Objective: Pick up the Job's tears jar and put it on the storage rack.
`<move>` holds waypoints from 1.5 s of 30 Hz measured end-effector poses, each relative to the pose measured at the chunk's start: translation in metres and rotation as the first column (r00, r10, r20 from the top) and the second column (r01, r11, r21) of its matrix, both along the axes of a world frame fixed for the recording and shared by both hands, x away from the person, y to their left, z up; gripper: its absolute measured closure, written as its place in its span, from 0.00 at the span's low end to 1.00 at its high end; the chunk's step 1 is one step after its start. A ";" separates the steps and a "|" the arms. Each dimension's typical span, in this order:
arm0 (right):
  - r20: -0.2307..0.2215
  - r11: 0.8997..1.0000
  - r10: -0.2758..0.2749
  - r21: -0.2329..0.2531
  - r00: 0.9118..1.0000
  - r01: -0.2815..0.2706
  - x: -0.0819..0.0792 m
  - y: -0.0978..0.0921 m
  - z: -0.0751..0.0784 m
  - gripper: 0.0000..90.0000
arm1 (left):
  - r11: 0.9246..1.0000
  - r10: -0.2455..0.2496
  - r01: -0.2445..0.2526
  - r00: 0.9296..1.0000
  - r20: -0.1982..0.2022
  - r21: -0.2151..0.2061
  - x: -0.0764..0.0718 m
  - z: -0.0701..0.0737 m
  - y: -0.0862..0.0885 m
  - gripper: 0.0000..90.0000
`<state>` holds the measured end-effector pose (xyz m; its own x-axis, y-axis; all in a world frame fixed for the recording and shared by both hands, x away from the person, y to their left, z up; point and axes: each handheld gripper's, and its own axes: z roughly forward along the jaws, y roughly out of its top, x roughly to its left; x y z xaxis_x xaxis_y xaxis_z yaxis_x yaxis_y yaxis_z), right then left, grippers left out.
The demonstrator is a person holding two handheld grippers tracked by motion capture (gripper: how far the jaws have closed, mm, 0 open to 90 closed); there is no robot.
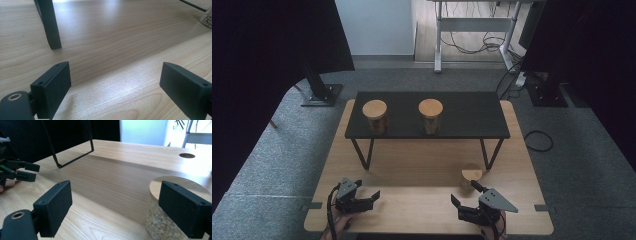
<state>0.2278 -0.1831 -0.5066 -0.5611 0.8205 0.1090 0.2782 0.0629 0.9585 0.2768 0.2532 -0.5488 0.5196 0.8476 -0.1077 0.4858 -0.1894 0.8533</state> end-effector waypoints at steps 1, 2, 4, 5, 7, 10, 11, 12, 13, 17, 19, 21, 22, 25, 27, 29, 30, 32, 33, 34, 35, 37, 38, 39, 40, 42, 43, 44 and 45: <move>-0.002 1.000 -0.002 0.002 1.000 0.002 0.000 -0.002 -0.001 0.12 | 1.000 0.000 0.000 1.000 -0.001 0.000 0.000 0.000 0.000 0.10; -0.003 1.000 -0.004 0.003 1.000 0.004 -0.001 -0.004 -0.002 0.12 | 1.000 -0.001 0.001 1.000 0.000 0.000 0.000 0.000 0.000 0.10; -0.005 1.000 -0.012 0.004 1.000 0.012 -0.001 -0.008 -0.003 0.12 | 1.000 -0.002 0.002 1.000 -0.001 0.001 0.000 0.000 0.000 0.11; -0.006 1.000 -0.014 0.005 1.000 0.014 -0.002 -0.010 -0.003 0.12 | 1.000 -0.002 0.002 1.000 -0.001 0.001 0.000 0.000 0.000 0.10; -0.006 1.000 -0.022 0.000 1.000 0.022 -0.002 -0.014 -0.004 0.12 | 1.000 -0.002 0.002 1.000 -0.001 0.001 0.000 0.000 0.000 0.10; -0.011 1.000 -0.027 -0.011 1.000 0.027 -0.003 -0.019 -0.007 0.12 | 1.000 -0.002 0.002 1.000 -0.002 -0.001 0.000 0.000 0.000 0.10; -0.014 0.999 -0.032 -0.019 0.999 0.032 -0.004 -0.021 -0.008 0.12 | 1.000 -0.002 0.002 1.000 -0.002 0.000 0.000 0.000 0.000 0.10; -0.016 0.999 -0.034 -0.024 0.999 0.034 -0.004 -0.023 -0.010 0.12 | 1.000 -0.003 0.003 1.000 -0.002 0.002 0.000 0.000 0.000 0.10; -0.020 0.999 -0.039 -0.030 0.999 0.038 -0.004 -0.025 -0.011 0.12 | 1.000 -0.004 0.004 1.000 -0.002 0.003 0.000 0.000 0.000 0.10; -0.030 0.997 -0.069 -0.042 0.997 0.067 -0.002 -0.034 -0.016 0.11 | 1.000 -0.005 0.005 1.000 -0.001 0.007 0.000 0.000 -0.001 0.10; -0.035 0.996 -0.085 -0.040 0.996 0.083 0.000 -0.037 -0.018 0.11 | 1.000 -0.004 0.004 1.000 -0.001 0.005 0.000 0.000 -0.001 0.10; -0.039 0.994 -0.099 -0.042 0.994 0.097 0.001 -0.040 -0.020 0.11 | 1.000 -0.005 0.005 1.000 -0.001 0.005 0.000 0.000 -0.001 0.10; -0.039 0.994 -0.105 -0.045 0.994 0.103 0.002 -0.041 -0.021 0.11 | 1.000 -0.005 0.005 1.000 -0.001 0.005 0.000 0.000 -0.001 0.10; -0.047 0.992 -0.119 -0.049 0.992 0.116 0.005 -0.044 -0.023 0.11 | 1.000 -0.006 0.006 1.000 -0.001 0.007 0.000 0.000 -0.001 0.10; -0.052 0.991 -0.129 -0.052 0.990 0.127 0.007 -0.045 -0.025 0.11 | 1.000 -0.007 0.007 1.000 -0.001 0.011 0.000 0.000 -0.001 0.10; -0.056 0.989 -0.137 -0.055 0.989 0.134 0.009 -0.045 -0.027 0.11 | 1.000 -0.008 0.008 1.000 -0.001 0.014 0.000 0.000 -0.002 0.10; -0.059 0.989 -0.139 -0.054 0.988 0.136 0.010 -0.045 -0.027 0.11 | 1.000 -0.008 0.008 1.000 -0.001 0.016 0.000 0.000 -0.002 0.10; -0.062 0.989 -0.142 -0.054 0.988 0.138 0.012 -0.045 -0.028 0.11 | 1.000 -0.009 0.009 1.000 -0.001 0.017 0.000 0.000 -0.002 0.10; -0.064 0.989 -0.142 -0.055 0.988 0.138 0.013 -0.044 -0.028 0.11 | 1.000 -0.008 0.008 1.000 -0.001 0.017 0.000 0.000 -0.002 0.10; -0.064 0.989 -0.141 -0.058 0.988 0.138 0.014 -0.044 -0.029 0.11 | 1.000 -0.007 0.007 1.000 -0.002 0.016 0.000 0.000 -0.002 0.10; -0.065 0.989 -0.140 -0.061 0.988 0.136 0.015 -0.044 -0.029 0.11 | 1.000 -0.006 0.006 1.000 -0.002 0.016 0.000 0.000 -0.002 0.10; -0.066 0.988 -0.141 -0.067 0.988 0.136 0.017 -0.043 -0.030 0.11 | 1.000 -0.004 0.004 1.000 -0.002 0.015 0.000 0.000 -0.002 0.10; -0.068 0.988 -0.142 -0.068 0.988 0.137 0.018 -0.043 -0.030 0.11 | 1.000 -0.004 0.004 1.000 -0.002 0.014 0.000 0.000 -0.002 0.10; -0.069 0.988 -0.144 -0.069 0.987 0.139 0.018 -0.044 -0.031 0.11 | 1.000 -0.003 0.003 1.000 -0.002 0.015 0.000 0.000 -0.002 0.10; -0.071 0.988 -0.146 -0.069 0.987 0.141 0.019 -0.044 -0.031 0.11 | 1.000 -0.003 0.003 1.000 -0.003 0.015 0.000 0.000 -0.002 0.10; -0.073 0.987 -0.149 -0.068 0.986 0.144 0.020 -0.045 -0.032 0.11 | 1.000 -0.004 0.004 1.000 -0.003 0.017 0.000 0.000 -0.002 0.10; -0.075 0.987 -0.150 -0.067 0.986 0.145 0.020 -0.045 -0.032 0.11 | 1.000 -0.004 0.004 1.000 -0.003 0.017 0.000 0.000 -0.002 0.10; -0.076 0.987 -0.150 -0.066 0.986 0.145 0.021 -0.045 -0.032 0.11 | 1.000 -0.004 0.004 1.000 -0.003 0.017 0.000 0.000 -0.002 0.10; -0.079 0.987 -0.151 -0.066 0.985 0.146 0.021 -0.045 -0.032 0.11 | 1.000 -0.004 0.004 1.000 -0.002 0.017 0.000 0.000 -0.002 0.10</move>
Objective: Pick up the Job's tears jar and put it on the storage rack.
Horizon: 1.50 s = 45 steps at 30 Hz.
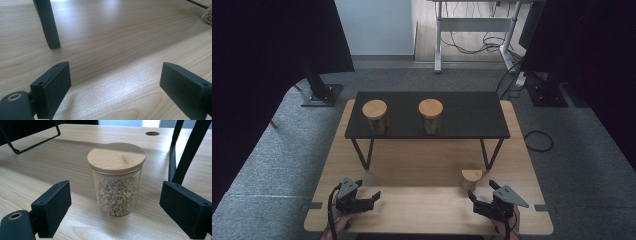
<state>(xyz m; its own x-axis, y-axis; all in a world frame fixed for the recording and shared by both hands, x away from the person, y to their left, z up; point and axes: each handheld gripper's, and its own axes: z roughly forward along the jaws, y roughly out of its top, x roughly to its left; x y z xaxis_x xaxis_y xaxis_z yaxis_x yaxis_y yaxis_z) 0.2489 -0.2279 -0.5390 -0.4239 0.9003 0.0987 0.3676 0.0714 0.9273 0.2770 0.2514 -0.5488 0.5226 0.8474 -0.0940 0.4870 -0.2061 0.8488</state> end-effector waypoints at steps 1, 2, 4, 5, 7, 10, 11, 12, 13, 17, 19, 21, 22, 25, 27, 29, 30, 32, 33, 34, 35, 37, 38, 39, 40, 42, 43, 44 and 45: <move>-0.002 1.000 -0.001 0.001 1.000 0.001 0.001 0.000 0.000 0.11 | 1.000 0.000 0.000 1.000 0.000 0.000 0.000 0.000 0.000 0.10; -0.004 1.000 -0.001 0.002 1.000 0.001 0.001 0.000 -0.001 0.11 | 1.000 0.000 0.000 1.000 0.000 0.001 0.000 0.000 0.000 0.10; -0.007 1.000 -0.002 0.006 1.000 0.002 0.003 0.001 -0.001 0.11 | 1.000 -0.001 0.001 1.000 -0.001 0.001 0.000 0.000 0.000 0.10; -0.008 1.000 -0.001 0.007 1.000 0.001 0.003 0.001 -0.001 0.11 | 1.000 -0.001 0.001 1.000 -0.001 0.001 0.000 0.000 0.000 0.10; -0.008 1.000 -0.002 0.008 1.000 0.002 0.005 0.002 -0.001 0.11 | 1.000 0.000 0.000 1.000 -0.002 0.000 0.000 0.000 0.000 0.10; -0.006 1.000 -0.001 0.012 1.000 0.001 0.007 0.003 -0.001 0.10 | 1.000 0.000 0.000 1.000 -0.001 0.000 0.000 0.000 0.000 0.10; -0.006 1.000 -0.001 0.014 1.000 0.001 0.008 0.003 -0.002 0.10 | 1.000 0.000 0.000 1.000 -0.001 0.000 0.000 0.000 0.000 0.10; -0.005 1.000 -0.001 0.014 1.000 0.001 0.009 0.003 -0.002 0.09 | 1.000 0.000 0.000 1.000 -0.001 0.001 0.000 0.000 0.000 0.10; -0.006 1.000 -0.003 0.015 1.000 0.003 0.009 0.003 -0.001 0.09 | 1.000 0.000 0.000 1.000 -0.001 0.000 0.000 0.000 0.000 0.10; -0.007 1.000 -0.006 0.016 1.000 0.006 0.011 0.003 -0.001 0.09 | 1.000 -0.001 0.001 1.000 -0.002 0.000 0.000 0.000 0.000 0.10; -0.008 1.000 -0.005 0.016 1.000 0.005 0.013 0.003 -0.001 0.09 | 1.000 -0.001 0.001 1.000 -0.002 0.000 0.000 0.000 0.000 0.10; -0.009 1.000 -0.005 0.016 1.000 0.005 0.013 0.004 -0.001 0.09 | 1.000 -0.001 0.001 1.000 -0.002 0.000 0.000 0.000 0.000 0.10; -0.008 1.000 -0.004 0.015 1.000 0.004 0.014 0.004 -0.001 0.09 | 1.000 -0.001 0.001 1.000 -0.002 0.001 0.000 0.000 0.000 0.10; -0.011 1.000 -0.004 0.014 1.000 0.005 0.015 0.005 -0.002 0.09 | 1.000 -0.001 0.001 1.000 -0.003 0.001 0.000 0.000 0.000 0.10; -0.010 1.000 -0.008 0.011 1.000 0.008 0.016 0.006 -0.002 0.09 | 1.000 -0.001 0.001 1.000 -0.003 0.000 0.000 0.000 0.000 0.10; -0.012 1.000 -0.010 0.015 1.000 0.010 0.018 0.006 -0.001 0.09 | 1.000 0.000 0.000 1.000 -0.002 0.001 0.000 0.000 0.000 0.10; -0.011 1.000 -0.010 0.015 1.000 0.010 0.018 0.007 -0.001 0.09 | 1.000 -0.001 0.001 1.000 -0.002 0.001 0.000 0.000 0.000 0.10; -0.011 1.000 -0.010 0.013 1.000 0.010 0.020 0.007 -0.001 0.09 | 1.000 0.000 0.000 1.000 -0.002 0.000 0.000 0.000 0.000 0.10; -0.013 1.000 -0.008 0.014 1.000 0.008 0.020 0.007 -0.002 0.09 | 1.000 0.000 0.000 1.000 -0.002 0.001 0.000 0.000 0.000 0.10; -0.013 1.000 -0.006 0.010 1.000 0.006 0.021 0.008 -0.002 0.09 | 1.000 0.000 0.000 1.000 -0.003 0.001 0.000 0.000 0.000 0.10; -0.014 1.000 -0.006 0.007 1.000 0.006 0.022 0.008 -0.002 0.09 | 1.000 0.000 0.000 1.000 -0.003 0.000 0.000 0.000 0.000 0.10; -0.015 1.000 -0.006 0.003 1.000 0.006 0.023 0.009 -0.002 0.09 | 1.000 0.000 0.000 1.000 -0.003 0.000 0.000 0.000 0.000 0.10; -0.015 1.000 -0.007 0.000 1.000 0.007 0.024 0.009 -0.002 0.09 | 1.000 0.000 0.000 1.000 -0.002 0.000 0.000 0.000 0.000 0.10; -0.017 1.000 -0.008 -0.002 1.000 0.008 0.025 0.010 -0.002 0.09 | 1.000 0.000 0.000 1.000 -0.002 0.001 0.000 0.000 0.000 0.10; -0.019 1.000 -0.010 -0.004 1.000 0.010 0.026 0.010 -0.002 0.09 | 1.000 0.000 0.000 1.000 -0.002 0.001 0.000 0.000 0.000 0.10; -0.027 1.000 -0.012 -0.012 1.000 0.012 0.029 0.011 -0.001 0.09 | 1.000 0.000 0.000 1.000 -0.002 0.001 0.000 0.000 0.000 0.10; -0.031 1.000 -0.015 -0.014 0.999 0.015 0.030 0.012 -0.001 0.09 | 1.000 0.000 0.000 1.000 -0.002 0.001 0.000 0.000 0.000 0.10; -0.034 1.000 -0.019 -0.015 0.999 0.018 0.032 0.012 -0.001 0.09 | 1.000 0.000 0.000 1.000 -0.002 0.001 0.000 0.000 0.000 0.10; -0.040 1.000 -0.021 -0.016 0.999 0.020 0.033 0.013 -0.001 0.09 | 1.000 0.000 0.000 1.000 -0.002 0.001 0.000 0.000 0.000 0.10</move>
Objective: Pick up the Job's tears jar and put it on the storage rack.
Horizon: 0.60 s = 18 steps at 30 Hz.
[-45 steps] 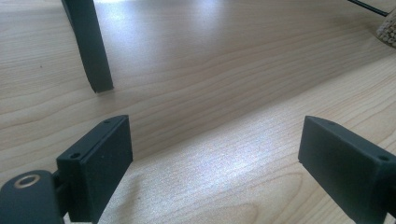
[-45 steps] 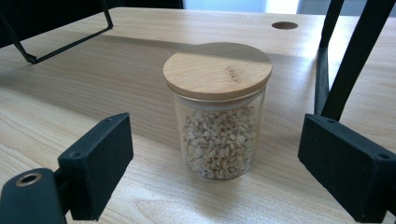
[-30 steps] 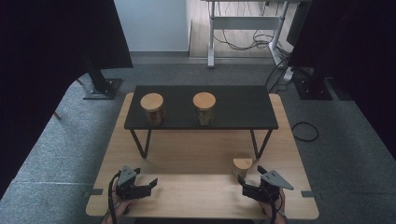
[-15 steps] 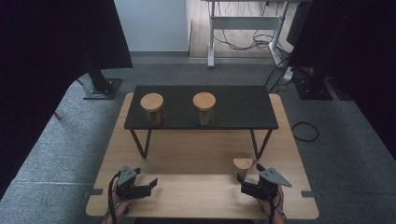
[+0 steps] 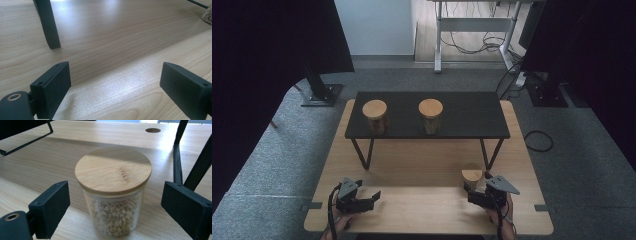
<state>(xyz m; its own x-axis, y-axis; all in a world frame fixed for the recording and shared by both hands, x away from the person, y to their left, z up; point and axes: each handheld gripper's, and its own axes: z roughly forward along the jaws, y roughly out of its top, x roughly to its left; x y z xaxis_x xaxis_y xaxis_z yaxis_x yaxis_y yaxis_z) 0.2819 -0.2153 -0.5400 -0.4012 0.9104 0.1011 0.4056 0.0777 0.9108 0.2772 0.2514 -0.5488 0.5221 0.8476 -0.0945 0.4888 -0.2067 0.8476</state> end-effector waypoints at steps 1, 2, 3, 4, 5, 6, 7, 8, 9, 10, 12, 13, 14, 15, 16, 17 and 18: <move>-0.004 1.000 -0.003 -0.002 1.000 0.003 0.002 0.001 0.000 0.09 | 1.000 0.000 0.000 1.000 0.000 0.000 0.000 0.000 0.000 0.10; -0.007 1.000 -0.005 -0.003 1.000 0.005 0.003 0.001 -0.001 0.09 | 1.000 0.000 0.000 1.000 -0.001 -0.001 0.000 0.000 0.000 0.10; -0.010 1.000 -0.005 -0.003 1.000 0.005 0.004 0.002 -0.001 0.09 | 1.000 0.000 0.000 1.000 -0.001 -0.001 0.000 0.000 0.000 0.10; -0.012 1.000 -0.005 -0.003 1.000 0.005 0.006 0.003 -0.002 0.09 | 1.000 0.000 0.000 1.000 -0.001 -0.001 0.000 0.000 0.000 0.10; -0.014 1.000 -0.005 -0.005 1.000 0.005 0.007 0.004 -0.002 0.09 | 1.000 0.000 0.000 1.000 0.000 -0.001 0.000 0.000 0.000 0.10; -0.015 1.000 -0.006 -0.006 1.000 0.006 0.008 0.005 -0.003 0.09 | 1.000 0.000 0.000 1.000 0.000 -0.001 0.000 0.000 0.000 0.10; -0.017 1.000 -0.009 -0.005 1.000 0.009 0.009 0.005 -0.002 0.09 | 1.000 0.000 0.000 1.000 0.000 0.000 0.000 0.000 0.000 0.10; -0.017 1.000 -0.012 -0.003 1.000 0.012 0.011 0.006 -0.002 0.09 | 1.000 0.000 0.000 1.000 0.000 0.000 0.000 0.000 0.000 0.10; -0.017 1.000 -0.013 -0.004 1.000 0.013 0.012 0.006 -0.002 0.09 | 1.000 0.000 0.000 1.000 0.000 -0.001 0.000 0.000 0.000 0.10; -0.016 1.000 -0.014 -0.003 1.000 0.014 0.013 0.007 -0.002 0.09 | 1.000 0.000 0.000 1.000 0.000 -0.002 0.000 0.000 0.000 0.10; -0.018 1.000 -0.015 -0.004 1.000 0.015 0.015 0.008 -0.002 0.09 | 1.000 0.000 0.000 1.000 0.000 -0.003 0.000 0.000 0.000 0.10; -0.021 1.000 -0.016 -0.004 1.000 0.016 0.016 0.008 -0.003 0.09 | 1.000 0.000 0.000 1.000 0.000 -0.004 0.000 0.000 0.000 0.10; -0.021 1.000 -0.017 -0.007 1.000 0.017 0.017 0.009 -0.003 0.09 | 1.000 0.000 0.000 1.000 -0.001 -0.004 0.000 0.000 0.000 0.10; -0.021 1.000 -0.017 -0.007 1.000 0.017 0.017 0.009 -0.003 0.09 | 1.000 0.000 0.000 1.000 -0.001 -0.004 0.000 0.000 0.000 0.10; -0.025 1.000 -0.023 -0.010 0.999 0.023 0.019 0.010 -0.003 0.09 | 1.000 -0.001 0.001 1.000 -0.001 -0.003 0.000 0.000 0.000 0.10; -0.026 1.000 -0.025 -0.010 0.999 0.025 0.019 0.010 -0.004 0.10 | 1.000 -0.001 0.001 1.000 -0.001 -0.002 0.000 0.000 0.000 0.10; -0.027 1.000 -0.029 -0.007 0.999 0.029 0.020 0.010 -0.004 0.10 | 1.000 -0.001 0.001 1.000 0.000 -0.002 0.000 0.000 0.000 0.10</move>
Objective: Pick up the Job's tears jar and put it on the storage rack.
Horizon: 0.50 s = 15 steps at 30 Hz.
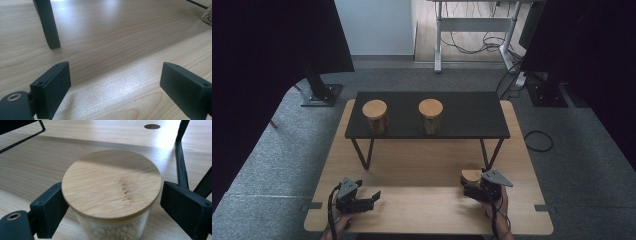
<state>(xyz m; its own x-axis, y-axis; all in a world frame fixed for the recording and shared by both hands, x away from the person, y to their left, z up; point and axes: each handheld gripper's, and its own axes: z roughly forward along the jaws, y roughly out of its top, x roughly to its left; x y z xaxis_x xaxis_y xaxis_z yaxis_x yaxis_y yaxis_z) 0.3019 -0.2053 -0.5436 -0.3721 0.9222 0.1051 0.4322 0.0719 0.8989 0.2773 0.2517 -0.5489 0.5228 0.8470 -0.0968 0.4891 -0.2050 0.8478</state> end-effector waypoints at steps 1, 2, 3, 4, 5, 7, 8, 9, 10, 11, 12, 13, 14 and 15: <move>0.000 1.000 -0.002 0.003 1.000 0.002 0.001 0.000 0.000 0.10 | 1.000 0.000 0.000 1.000 0.000 0.000 0.000 0.000 0.000 0.10; -0.001 1.000 -0.005 0.006 1.000 0.005 0.001 0.000 0.000 0.11 | 1.000 0.001 -0.001 1.000 0.000 0.000 0.000 0.000 0.000 0.10; 0.000 1.000 -0.007 0.009 1.000 0.007 0.002 0.000 0.001 0.11 | 1.000 0.001 -0.001 1.000 0.000 0.000 0.000 0.000 0.000 0.10; 0.000 1.000 -0.005 0.011 1.000 0.005 0.002 0.001 0.001 0.11 | 1.000 0.001 -0.001 1.000 0.000 0.000 0.000 0.000 0.000 0.10; 0.001 1.000 -0.005 0.012 1.000 0.005 0.003 0.002 0.002 0.12 | 1.000 0.001 -0.001 1.000 0.000 0.000 0.000 0.000 0.000 0.10; 0.003 1.000 -0.007 0.013 1.000 0.007 0.004 0.003 0.002 0.13 | 1.000 0.001 -0.001 1.000 0.000 -0.001 0.000 0.000 0.000 0.10; 0.002 1.000 -0.005 0.015 1.000 0.005 0.005 0.004 0.002 0.13 | 1.000 0.002 -0.002 1.000 0.000 -0.001 0.000 0.000 0.000 0.10; 0.002 1.000 -0.004 0.014 1.000 0.004 0.005 0.005 0.002 0.14 | 1.000 0.001 -0.001 1.000 -0.001 -0.001 0.000 0.000 0.000 0.10; 0.002 1.000 -0.004 0.013 1.000 0.004 0.006 0.006 0.002 0.15 | 1.000 0.001 -0.001 1.000 -0.001 -0.001 0.000 0.000 0.000 0.10; 0.003 1.000 -0.003 0.011 1.000 0.003 0.006 0.007 0.002 0.16 | 1.000 0.001 -0.001 1.000 -0.001 -0.001 0.000 0.000 0.000 0.10; 0.004 1.000 -0.002 0.009 1.000 0.002 0.007 0.008 0.002 0.17 | 1.000 0.001 -0.001 1.000 0.000 -0.001 0.000 0.000 0.000 0.10; 0.005 1.000 -0.002 0.008 1.000 0.002 0.007 0.010 0.002 0.18 | 1.000 0.002 -0.002 1.000 0.000 -0.001 0.000 0.000 0.000 0.10; 0.002 1.000 -0.002 0.007 1.000 0.002 0.008 0.011 0.002 0.19 | 1.000 0.002 -0.002 1.000 0.000 -0.001 0.000 0.000 0.000 0.10; -0.002 1.000 -0.008 0.001 1.000 0.008 0.008 0.012 0.002 0.20 | 1.000 0.002 -0.002 1.000 0.000 -0.001 0.000 0.000 0.000 0.10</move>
